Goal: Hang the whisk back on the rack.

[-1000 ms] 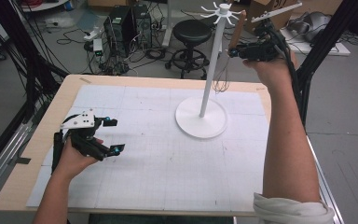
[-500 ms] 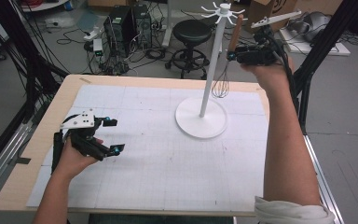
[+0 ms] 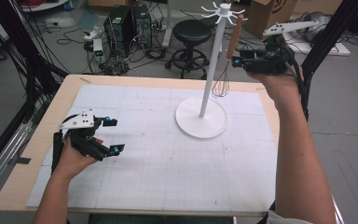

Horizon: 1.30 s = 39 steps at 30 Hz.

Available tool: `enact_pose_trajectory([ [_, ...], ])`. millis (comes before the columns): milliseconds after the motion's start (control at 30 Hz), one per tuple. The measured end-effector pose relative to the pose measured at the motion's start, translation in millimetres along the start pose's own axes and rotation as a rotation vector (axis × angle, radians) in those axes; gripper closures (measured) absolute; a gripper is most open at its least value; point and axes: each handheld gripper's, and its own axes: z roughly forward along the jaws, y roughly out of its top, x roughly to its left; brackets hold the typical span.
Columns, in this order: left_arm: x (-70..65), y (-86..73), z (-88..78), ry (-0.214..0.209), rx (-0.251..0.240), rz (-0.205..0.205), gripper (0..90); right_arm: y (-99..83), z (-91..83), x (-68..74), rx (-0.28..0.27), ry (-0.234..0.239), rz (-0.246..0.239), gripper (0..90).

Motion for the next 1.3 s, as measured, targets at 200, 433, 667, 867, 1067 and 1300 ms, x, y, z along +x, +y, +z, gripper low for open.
enact_pose_trajectory([
  [200, -0.7, 0.3, 0.5, -0.005, -0.003, 0.000, 1.6, -19.3, -11.9, 12.3, -0.066, 0.050, -0.025, 49.0],
  [433, -1.7, 0.7, 0.9, -0.010, -0.007, 0.001, 1.6, -38.7, -18.3, 24.5, -0.113, 0.082, -0.043, 46.0],
  [667, -2.2, 0.9, 0.8, -0.015, -0.008, 0.003, 1.6, -57.6, -15.4, 31.3, -0.129, 0.109, -0.047, 41.9],
  [867, -1.9, 1.0, -0.1, -0.020, -0.016, -0.002, 1.6, -74.0, -9.6, 37.0, -0.129, 0.138, -0.039, 37.4],
  [1067, -1.5, 0.7, 0.1, -0.021, -0.012, 0.001, 1.6, -92.9, -1.2, 42.5, -0.114, 0.153, -0.042, 34.5],
  [1300, -3.4, 0.6, -1.1, -0.025, -0.015, 0.003, 1.6, -120.1, 9.8, 47.5, -0.099, 0.181, -0.016, 30.1],
])
